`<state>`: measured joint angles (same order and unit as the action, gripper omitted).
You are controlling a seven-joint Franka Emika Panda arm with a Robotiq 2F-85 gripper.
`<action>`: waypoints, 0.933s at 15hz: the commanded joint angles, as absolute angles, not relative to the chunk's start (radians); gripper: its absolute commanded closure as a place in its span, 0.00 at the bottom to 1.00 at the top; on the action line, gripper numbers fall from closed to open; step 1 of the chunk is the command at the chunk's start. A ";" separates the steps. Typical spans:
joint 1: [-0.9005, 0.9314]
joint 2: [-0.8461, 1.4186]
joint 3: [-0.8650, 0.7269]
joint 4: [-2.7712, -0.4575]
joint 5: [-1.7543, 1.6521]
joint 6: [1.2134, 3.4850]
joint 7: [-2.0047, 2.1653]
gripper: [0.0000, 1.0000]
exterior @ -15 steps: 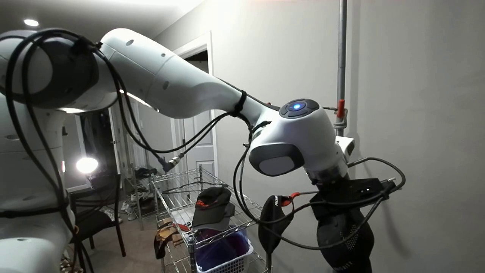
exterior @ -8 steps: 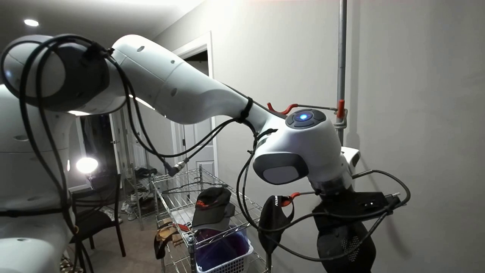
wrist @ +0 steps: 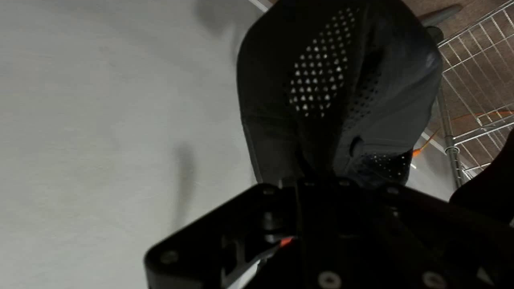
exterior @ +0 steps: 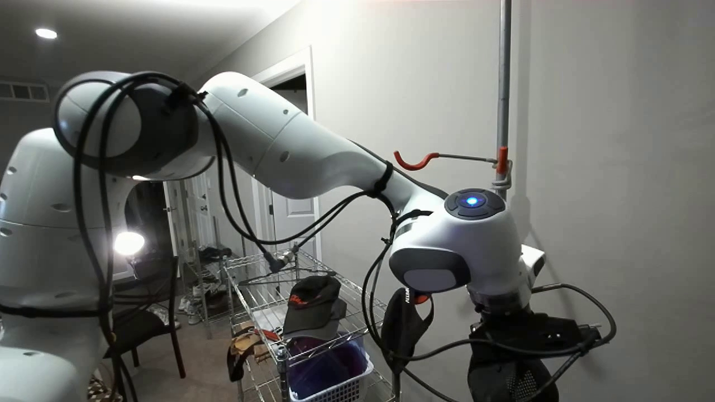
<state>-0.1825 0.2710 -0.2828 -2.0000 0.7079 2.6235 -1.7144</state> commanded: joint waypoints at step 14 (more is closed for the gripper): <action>-0.377 0.264 -0.162 -2.006 0.693 2.571 -1.664 1.00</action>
<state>-0.3575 0.2868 -0.1848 -1.9911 0.6944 2.5908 -1.6779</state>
